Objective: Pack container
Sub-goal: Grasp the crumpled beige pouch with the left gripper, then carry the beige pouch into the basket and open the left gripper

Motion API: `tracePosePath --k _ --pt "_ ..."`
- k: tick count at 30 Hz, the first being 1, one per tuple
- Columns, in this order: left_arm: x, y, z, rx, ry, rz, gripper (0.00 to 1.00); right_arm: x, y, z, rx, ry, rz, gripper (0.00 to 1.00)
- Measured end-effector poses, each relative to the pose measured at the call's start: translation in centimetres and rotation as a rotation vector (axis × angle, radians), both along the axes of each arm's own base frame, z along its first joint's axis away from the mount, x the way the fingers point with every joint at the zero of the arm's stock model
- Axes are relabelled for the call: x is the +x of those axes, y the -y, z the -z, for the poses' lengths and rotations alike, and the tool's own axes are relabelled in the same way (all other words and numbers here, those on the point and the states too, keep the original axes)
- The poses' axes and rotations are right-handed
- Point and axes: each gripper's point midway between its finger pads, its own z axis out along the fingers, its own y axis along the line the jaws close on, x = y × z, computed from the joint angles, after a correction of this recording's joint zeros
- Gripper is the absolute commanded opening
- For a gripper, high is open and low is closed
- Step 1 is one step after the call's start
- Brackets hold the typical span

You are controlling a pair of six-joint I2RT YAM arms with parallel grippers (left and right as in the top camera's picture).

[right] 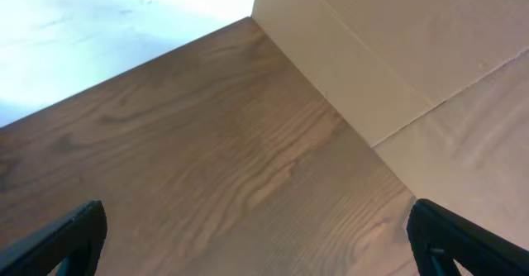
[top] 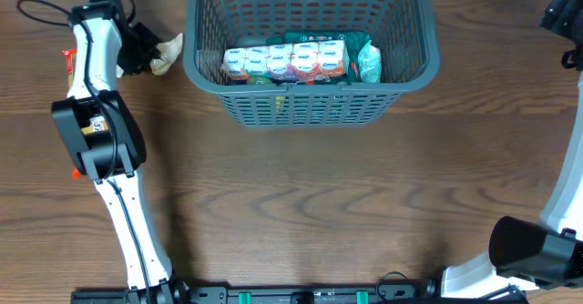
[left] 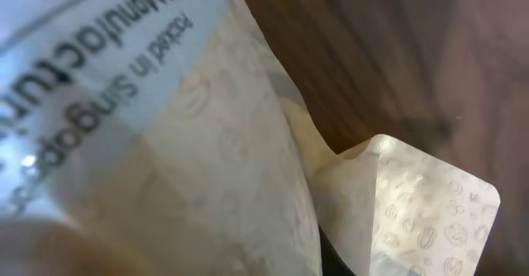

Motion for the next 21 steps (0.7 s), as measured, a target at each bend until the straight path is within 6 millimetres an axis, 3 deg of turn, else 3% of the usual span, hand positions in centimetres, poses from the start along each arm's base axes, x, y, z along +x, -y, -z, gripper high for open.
tracePosePath --k 3,6,8,12,14,17,19,21 --pt "0.2 -0.6 -2.2 -0.002 0.049 -0.001 0.06 0.0 0.0 0.0 0.0 0.0 0.0 0.99" --pt "1.0 -1.5 -7.6 0.021 0.171 -0.005 0.06 0.0 0.0 0.0 0.0 0.0 0.0 0.99" --pt "1.5 -2.2 -13.0 0.054 0.296 -0.009 0.06 0.0 0.0 0.0 0.0 0.0 0.0 0.99" --pt "0.3 -1.5 -26.5 0.123 0.587 0.037 0.06 0.0 0.0 0.0 0.0 0.0 0.0 0.99" --pt "-1.5 0.4 -33.3 0.149 0.738 0.108 0.06 0.0 0.0 0.0 0.0 0.001 0.0 0.99" --pt "-4.5 4.5 -40.2 0.157 0.904 0.251 0.06 0.0 0.0 0.0 0.0 0.0 0.0 0.99" --pt "-6.5 8.2 -43.3 0.137 0.989 0.372 0.06 0.0 0.0 0.0 0.0 0.0 0.0 0.99" --pt "-8.2 12.1 -44.9 0.096 1.044 0.497 0.06 0.0 0.0 0.0 0.0 0.0 0.0 0.99"
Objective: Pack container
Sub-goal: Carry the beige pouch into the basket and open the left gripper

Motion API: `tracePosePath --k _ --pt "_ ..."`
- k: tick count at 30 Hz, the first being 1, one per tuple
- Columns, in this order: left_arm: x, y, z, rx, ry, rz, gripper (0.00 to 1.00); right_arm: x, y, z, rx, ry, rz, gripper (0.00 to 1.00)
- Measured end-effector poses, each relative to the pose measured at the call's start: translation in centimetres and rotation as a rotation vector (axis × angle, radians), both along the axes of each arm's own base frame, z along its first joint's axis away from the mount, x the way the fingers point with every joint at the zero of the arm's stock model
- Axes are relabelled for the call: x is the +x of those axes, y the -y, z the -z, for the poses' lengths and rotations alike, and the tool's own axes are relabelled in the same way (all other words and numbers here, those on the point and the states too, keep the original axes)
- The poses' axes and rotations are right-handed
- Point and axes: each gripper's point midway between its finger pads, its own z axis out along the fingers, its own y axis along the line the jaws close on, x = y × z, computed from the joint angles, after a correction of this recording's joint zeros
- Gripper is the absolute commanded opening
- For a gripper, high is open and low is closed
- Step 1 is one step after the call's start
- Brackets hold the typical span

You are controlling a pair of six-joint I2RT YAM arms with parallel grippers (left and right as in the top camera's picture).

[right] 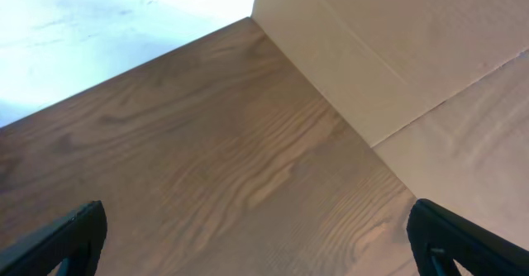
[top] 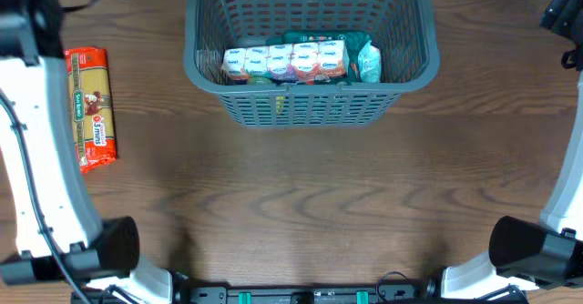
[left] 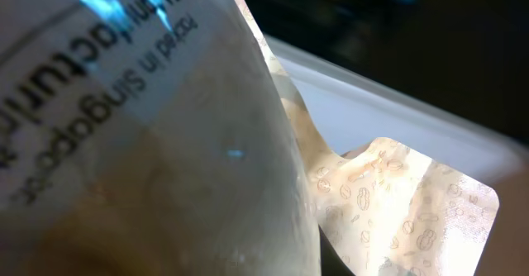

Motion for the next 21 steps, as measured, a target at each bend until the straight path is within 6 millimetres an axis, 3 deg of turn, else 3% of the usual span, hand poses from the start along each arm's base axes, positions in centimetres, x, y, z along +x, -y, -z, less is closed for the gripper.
tracePosePath --k 3,11,16,21 --pt "-1.3 5.0 0.2 0.01 -0.004 0.155 0.06 0.0 0.0 0.0 0.0 0.0 0.0 0.99" --pt "-2.2 15.4 6.2 0.077 -0.122 0.441 0.06 0.0 0.0 0.0 0.0 0.0 0.0 0.99" --pt "-2.0 20.3 10.7 0.111 -0.2 0.556 0.06 0.0 0.0 0.0 0.0 0.0 0.0 0.99" --pt "-1.4 23.1 15.0 0.125 -0.284 0.61 0.06 0.0 0.0 0.0 0.0 0.0 0.0 0.99"
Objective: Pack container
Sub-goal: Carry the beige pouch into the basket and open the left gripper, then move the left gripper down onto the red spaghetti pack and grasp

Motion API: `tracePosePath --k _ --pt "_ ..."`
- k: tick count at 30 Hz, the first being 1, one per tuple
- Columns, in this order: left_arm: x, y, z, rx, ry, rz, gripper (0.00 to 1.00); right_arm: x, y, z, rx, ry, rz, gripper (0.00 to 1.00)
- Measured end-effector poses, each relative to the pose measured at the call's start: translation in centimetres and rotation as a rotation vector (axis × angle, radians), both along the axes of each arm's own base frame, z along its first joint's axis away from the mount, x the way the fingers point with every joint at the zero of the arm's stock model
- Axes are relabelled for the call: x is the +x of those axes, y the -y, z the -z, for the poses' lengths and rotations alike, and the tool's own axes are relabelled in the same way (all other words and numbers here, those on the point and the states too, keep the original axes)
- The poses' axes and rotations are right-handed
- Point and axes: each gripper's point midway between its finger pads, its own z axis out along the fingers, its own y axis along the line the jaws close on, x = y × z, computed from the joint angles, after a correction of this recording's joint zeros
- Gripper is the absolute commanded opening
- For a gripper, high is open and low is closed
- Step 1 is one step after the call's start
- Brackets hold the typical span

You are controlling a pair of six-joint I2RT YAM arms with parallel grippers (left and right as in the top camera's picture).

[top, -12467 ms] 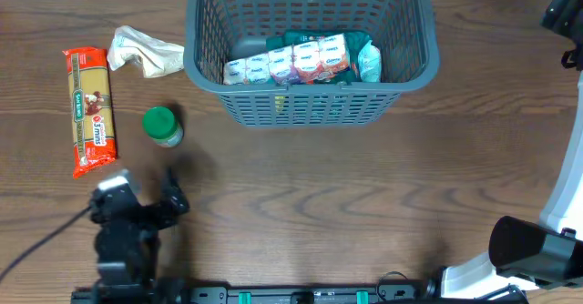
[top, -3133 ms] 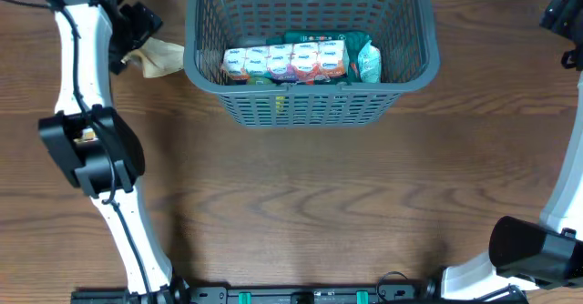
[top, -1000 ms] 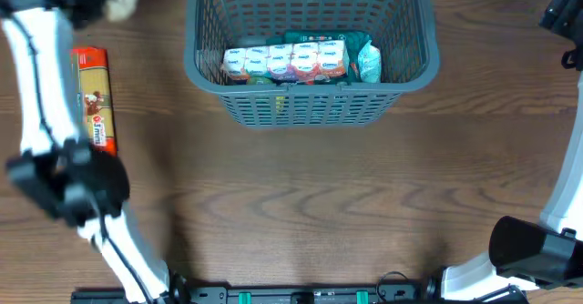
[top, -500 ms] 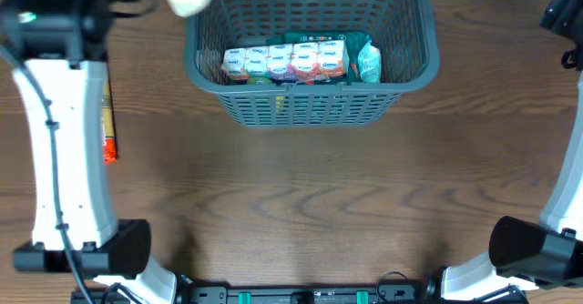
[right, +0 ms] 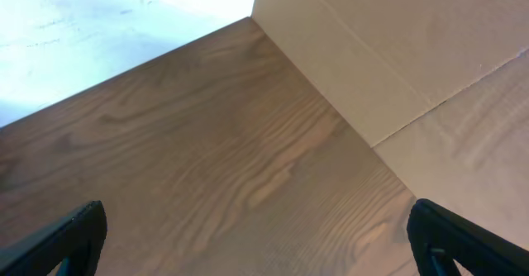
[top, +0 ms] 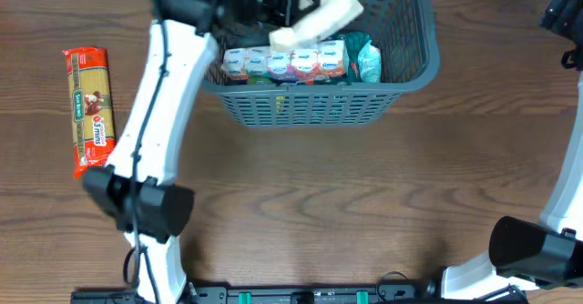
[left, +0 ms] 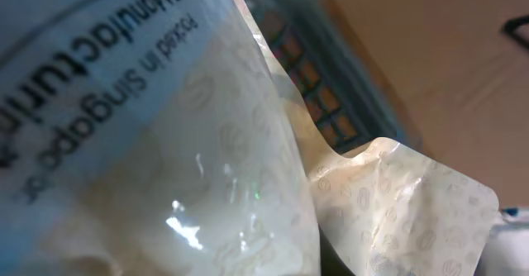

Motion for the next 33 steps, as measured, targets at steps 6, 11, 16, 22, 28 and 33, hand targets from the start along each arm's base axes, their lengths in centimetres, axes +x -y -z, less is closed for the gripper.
tracePosePath --k 6,11,16,22,28,33 --pt "0.1 0.1 3.0 0.033 -0.079 0.004 0.99 0.0 0.0 0.0 0.0 0.0 0.0 0.99" --pt "-0.1 0.0 3.1 0.037 -0.09 0.006 0.99 0.0 0.0 0.0 0.0 0.0 0.0 0.99" --pt "-0.2 -0.4 2.5 0.035 -0.078 -0.001 0.98 0.0 0.0 0.0 0.0 0.0 0.0 0.99" --pt "-0.2 -6.6 -0.9 0.095 -0.025 -0.163 0.99 0.0 0.0 0.0 0.0 0.0 0.0 0.99" --pt "-1.9 -18.6 -5.9 0.211 0.06 -0.495 0.98 0.0 0.0 0.0 0.0 0.0 0.0 0.99" --pt "-6.5 -29.4 -7.4 0.406 0.041 -0.838 0.98 0.0 0.0 0.0 0.0 0.0 0.0 0.99"
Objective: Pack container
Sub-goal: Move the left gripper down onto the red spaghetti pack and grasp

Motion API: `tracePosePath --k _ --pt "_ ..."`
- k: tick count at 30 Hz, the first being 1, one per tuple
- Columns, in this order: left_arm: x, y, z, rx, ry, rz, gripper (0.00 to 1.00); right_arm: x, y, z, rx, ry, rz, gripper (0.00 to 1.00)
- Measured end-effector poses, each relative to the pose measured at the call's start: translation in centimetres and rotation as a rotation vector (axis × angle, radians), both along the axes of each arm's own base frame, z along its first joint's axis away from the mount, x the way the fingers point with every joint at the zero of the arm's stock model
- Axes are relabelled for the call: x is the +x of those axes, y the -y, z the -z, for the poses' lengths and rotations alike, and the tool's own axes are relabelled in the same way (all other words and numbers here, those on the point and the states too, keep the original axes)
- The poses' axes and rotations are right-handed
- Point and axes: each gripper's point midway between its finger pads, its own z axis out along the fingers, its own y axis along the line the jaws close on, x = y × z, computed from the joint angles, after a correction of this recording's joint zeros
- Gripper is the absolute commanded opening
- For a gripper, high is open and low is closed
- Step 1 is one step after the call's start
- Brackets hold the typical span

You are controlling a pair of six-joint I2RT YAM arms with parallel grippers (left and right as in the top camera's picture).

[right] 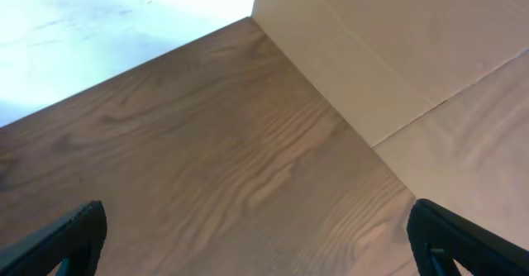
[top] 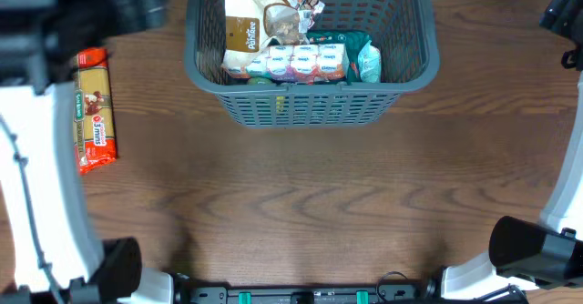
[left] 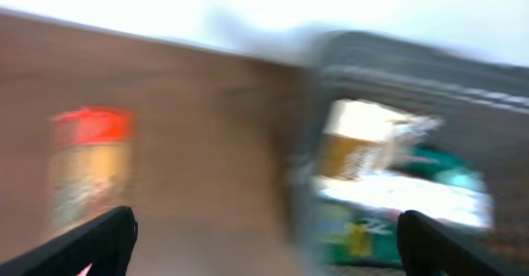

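Observation:
The grey plastic basket [top: 401, 72] stands at the back middle of the table. A cream and brown snack packet [top: 258, 20] lies in its back left, behind a row of small tissue packs [top: 288, 63] and a green packet [top: 365, 58]. A red and yellow pasta packet [top: 94, 111] lies on the table to the left. My left gripper [left: 264, 245] is open and empty, blurred by motion, up to the left of the basket. The left wrist view takes in both the pasta packet [left: 85, 173] and the cream packet [left: 364, 140]. My right gripper [right: 256, 236] is open over bare wood at the far right.
The left arm [top: 36, 140] runs down the table's left side, beside the pasta packet. The right arm's base [top: 537, 249] sits at the front right corner. A cardboard wall [right: 397, 53] borders the table in the right wrist view.
The cream packet has left my left gripper and now lies in the basket's back left. The left gripper is open and has moved left, off the basket. The right arm is unchanged.
My left gripper was shut on the cream packet at the table's far left, over the pasta packet. Then it held the packet up at the back left corner, then over the basket. Now the packet rests in the basket and the gripper is open.

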Motion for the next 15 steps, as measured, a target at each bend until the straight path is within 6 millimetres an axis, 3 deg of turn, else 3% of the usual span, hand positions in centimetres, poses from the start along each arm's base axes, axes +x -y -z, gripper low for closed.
tracePosePath --k 4,8,11,15 --pt "-3.1 -6.0 0.7 0.11 -0.084 -0.211 0.99 0.0 0.0 0.0 0.0 0.0 0.0 0.99" --pt "-3.9 -9.8 2.2 0.15 -0.154 -0.329 0.99 0.0 0.0 0.0 0.0 0.0 0.0 0.99" --pt "-4.0 -12.4 4.6 0.157 -0.233 -0.394 0.99 0.0 0.0 0.0 0.0 0.0 0.0 0.99" --pt "-4.0 -15.0 9.4 0.148 -0.379 -0.444 0.99 0.0 0.0 0.0 0.0 0.0 0.0 0.99"
